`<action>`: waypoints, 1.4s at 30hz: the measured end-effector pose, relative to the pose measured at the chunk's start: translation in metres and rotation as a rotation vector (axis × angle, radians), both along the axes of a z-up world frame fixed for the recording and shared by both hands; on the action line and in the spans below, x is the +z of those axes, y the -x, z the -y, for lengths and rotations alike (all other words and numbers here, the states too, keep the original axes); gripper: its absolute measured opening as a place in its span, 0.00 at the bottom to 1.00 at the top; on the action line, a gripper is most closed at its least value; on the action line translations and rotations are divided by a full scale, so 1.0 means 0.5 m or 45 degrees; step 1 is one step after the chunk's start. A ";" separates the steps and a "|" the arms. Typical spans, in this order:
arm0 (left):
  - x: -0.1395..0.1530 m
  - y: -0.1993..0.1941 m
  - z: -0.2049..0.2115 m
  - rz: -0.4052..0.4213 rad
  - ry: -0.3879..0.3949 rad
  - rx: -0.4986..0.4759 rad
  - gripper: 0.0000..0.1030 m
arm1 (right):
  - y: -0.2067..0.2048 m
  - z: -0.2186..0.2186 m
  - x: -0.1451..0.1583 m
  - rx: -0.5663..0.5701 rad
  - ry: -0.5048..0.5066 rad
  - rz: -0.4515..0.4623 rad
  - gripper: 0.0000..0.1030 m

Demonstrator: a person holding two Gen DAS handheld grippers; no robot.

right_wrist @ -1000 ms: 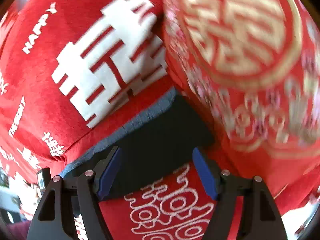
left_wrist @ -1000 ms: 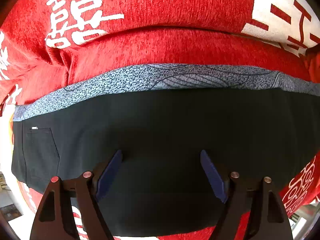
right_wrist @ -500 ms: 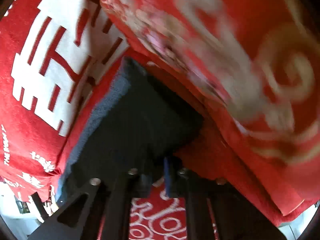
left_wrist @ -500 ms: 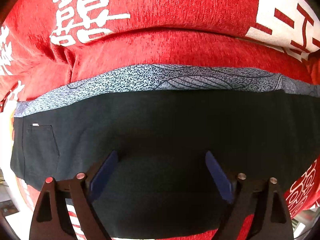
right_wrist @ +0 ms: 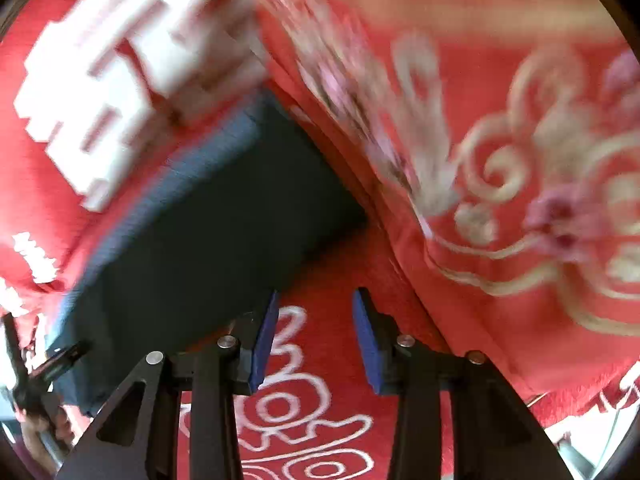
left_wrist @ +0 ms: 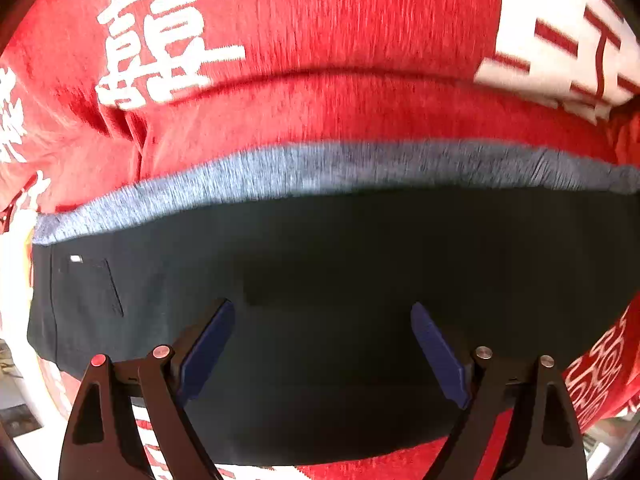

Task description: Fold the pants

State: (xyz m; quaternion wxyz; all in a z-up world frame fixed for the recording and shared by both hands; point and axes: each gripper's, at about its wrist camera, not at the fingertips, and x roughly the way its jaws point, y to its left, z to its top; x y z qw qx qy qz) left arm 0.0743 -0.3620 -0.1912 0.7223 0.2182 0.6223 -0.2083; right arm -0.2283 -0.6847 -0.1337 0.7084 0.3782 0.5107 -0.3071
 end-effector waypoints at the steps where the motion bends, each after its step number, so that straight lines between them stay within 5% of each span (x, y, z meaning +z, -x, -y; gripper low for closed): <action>1: 0.008 -0.005 0.010 0.022 0.010 -0.009 0.88 | -0.015 -0.009 0.024 0.065 0.064 0.041 0.41; 6: 0.007 -0.032 0.099 0.077 0.056 -0.026 0.88 | -0.172 0.019 0.006 0.320 0.049 0.171 0.41; 11: -0.042 -0.046 0.148 0.087 0.031 0.030 0.88 | -0.281 0.054 -0.092 0.415 0.051 0.092 0.40; 15: -0.043 -0.033 0.130 0.108 0.072 0.047 0.92 | -0.244 0.107 -0.115 0.306 0.209 -0.029 0.36; 18: -0.044 -0.041 0.111 0.081 0.080 0.074 0.95 | -0.219 0.132 -0.106 0.251 0.169 0.006 0.34; 22: -0.034 -0.047 0.080 0.064 0.052 0.100 0.95 | -0.224 0.093 -0.088 0.314 0.222 -0.093 0.43; 27: -0.016 -0.041 -0.011 0.085 0.003 0.072 0.95 | -0.149 0.051 -0.079 0.161 -0.033 0.000 0.47; 32: 0.000 -0.051 -0.136 0.079 -0.029 0.131 0.95 | -0.115 -0.063 -0.077 0.201 -0.276 0.123 0.49; 42: 0.005 -0.145 -0.383 0.168 -0.146 0.195 0.95 | -0.244 -0.391 -0.129 0.349 -0.728 0.332 0.54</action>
